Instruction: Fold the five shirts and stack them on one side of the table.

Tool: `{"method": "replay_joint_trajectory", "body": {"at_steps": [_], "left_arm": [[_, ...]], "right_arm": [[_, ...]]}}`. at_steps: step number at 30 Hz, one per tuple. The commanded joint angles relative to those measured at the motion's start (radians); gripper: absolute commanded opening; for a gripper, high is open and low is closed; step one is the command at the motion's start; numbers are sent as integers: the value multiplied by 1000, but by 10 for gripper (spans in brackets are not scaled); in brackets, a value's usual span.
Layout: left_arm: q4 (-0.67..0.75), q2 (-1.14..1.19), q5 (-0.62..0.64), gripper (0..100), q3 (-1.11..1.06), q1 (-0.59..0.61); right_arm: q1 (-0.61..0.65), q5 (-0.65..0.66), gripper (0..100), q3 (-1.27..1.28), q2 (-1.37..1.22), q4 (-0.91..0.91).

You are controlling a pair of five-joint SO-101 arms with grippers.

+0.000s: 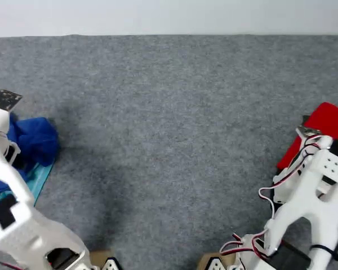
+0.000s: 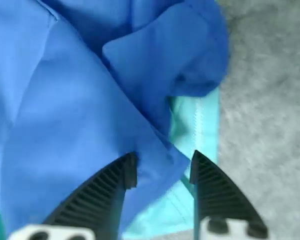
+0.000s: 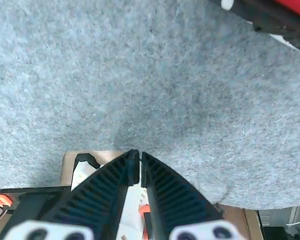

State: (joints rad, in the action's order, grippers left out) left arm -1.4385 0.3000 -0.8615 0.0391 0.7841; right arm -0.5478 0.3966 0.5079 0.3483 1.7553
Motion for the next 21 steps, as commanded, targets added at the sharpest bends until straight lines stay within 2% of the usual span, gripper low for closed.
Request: {"method": "replay_joint_trajectory", "body": {"at_steps": [1, 5, 7, 10, 15, 21], "left_arm": [[61, 74, 2, 174, 58, 6], [107, 87, 71, 56, 67, 2], [64, 68, 74, 2, 116, -9], [-66, -6, 100, 4, 225, -32], [-184, -196, 250, 4, 412, -127], [-216, -413, 502, 4, 558, -370]], "right_arm": [[15, -12, 9, -5, 45, 39], [15, -12, 9, -5, 45, 39], [13, -12, 9, -5, 45, 41], [10, -12, 9, -5, 45, 41], [10, -14, 9, -3, 45, 41], [8, -14, 9, -3, 47, 42]]}}
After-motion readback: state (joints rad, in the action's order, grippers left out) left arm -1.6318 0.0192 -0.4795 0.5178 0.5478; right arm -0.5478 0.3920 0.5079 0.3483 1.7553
